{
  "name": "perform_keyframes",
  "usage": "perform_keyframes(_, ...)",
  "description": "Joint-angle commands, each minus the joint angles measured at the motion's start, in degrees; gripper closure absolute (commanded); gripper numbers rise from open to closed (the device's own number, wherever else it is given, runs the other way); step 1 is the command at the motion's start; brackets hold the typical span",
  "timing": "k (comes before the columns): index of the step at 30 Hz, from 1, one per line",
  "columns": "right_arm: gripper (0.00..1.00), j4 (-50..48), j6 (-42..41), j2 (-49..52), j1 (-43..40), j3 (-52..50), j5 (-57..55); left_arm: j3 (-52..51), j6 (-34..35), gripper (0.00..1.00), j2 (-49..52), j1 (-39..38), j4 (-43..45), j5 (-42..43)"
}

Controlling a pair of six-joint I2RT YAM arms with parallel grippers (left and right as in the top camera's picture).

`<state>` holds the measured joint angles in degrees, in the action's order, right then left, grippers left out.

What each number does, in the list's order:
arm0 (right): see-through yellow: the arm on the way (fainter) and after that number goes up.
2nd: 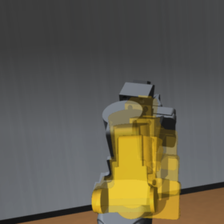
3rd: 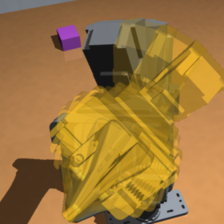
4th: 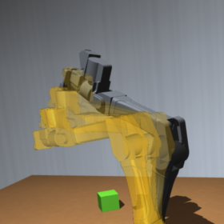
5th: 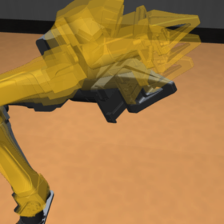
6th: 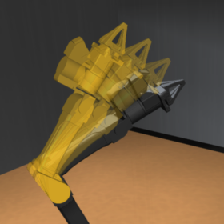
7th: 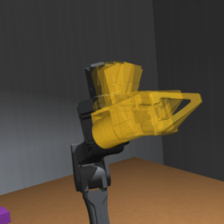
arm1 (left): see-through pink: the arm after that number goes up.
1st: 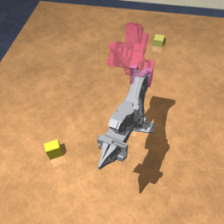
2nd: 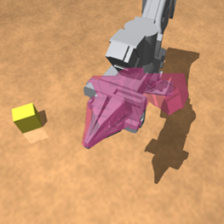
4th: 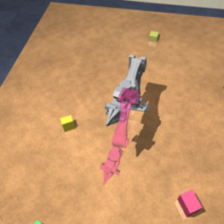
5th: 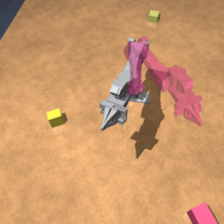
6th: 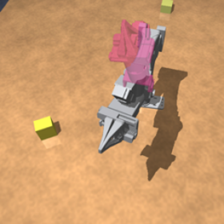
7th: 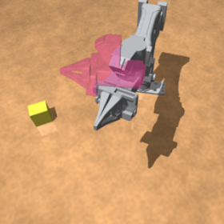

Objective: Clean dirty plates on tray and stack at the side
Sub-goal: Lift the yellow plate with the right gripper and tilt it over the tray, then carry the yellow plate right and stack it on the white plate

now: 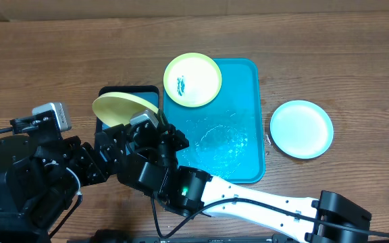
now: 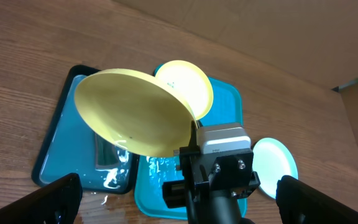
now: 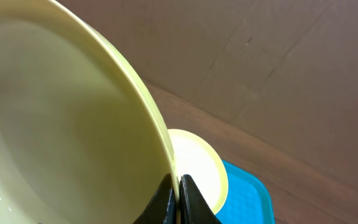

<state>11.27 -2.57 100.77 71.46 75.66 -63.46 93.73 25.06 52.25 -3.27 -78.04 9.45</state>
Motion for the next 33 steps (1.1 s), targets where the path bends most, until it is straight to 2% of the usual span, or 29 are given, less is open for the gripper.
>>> perform_keyframes(1,0.96,-0.6,-0.4,-0.8,0.4,1.0,-1.0,0.6,-0.9,0.00,0.1,0.3,0.2,0.0)
perform_keyframes(21,0.96,-0.9,-0.7,-0.8,-0.9,1.0,-1.0,0.6,-0.9,0.00,0.1,0.3,0.2,0.0)
perform_keyframes(24,0.96,-0.5,-4.1,-1.3,-2.8,1.0,-1.0,0.6,-0.9,0.00,0.1,0.3,0.2,0.0)
perform_keyframes(26,0.96,2.6,-10.1,-2.4,-5.1,1.0,0.5,0.6,-0.9,0.00,0.1,0.3,0.2,0.0)
perform_keyframes(28,0.96,8.3,-17.7,-4.3,-8.4,1.0,7.1,0.6,-0.9,0.00,0.1,0.3,0.2,0.0)
perform_keyframes(30,0.96,15.0,-27.3,-6.6,-14.3,1.0,20.1,0.6,-0.9,0.00,0.1,0.3,0.2,0.0)
perform_keyframes(33,0.96,20.8,-34.0,-8.8,-23.7,1.0,40.1,0.6,-0.9,0.00,0.1,0.3,0.2,0.0)
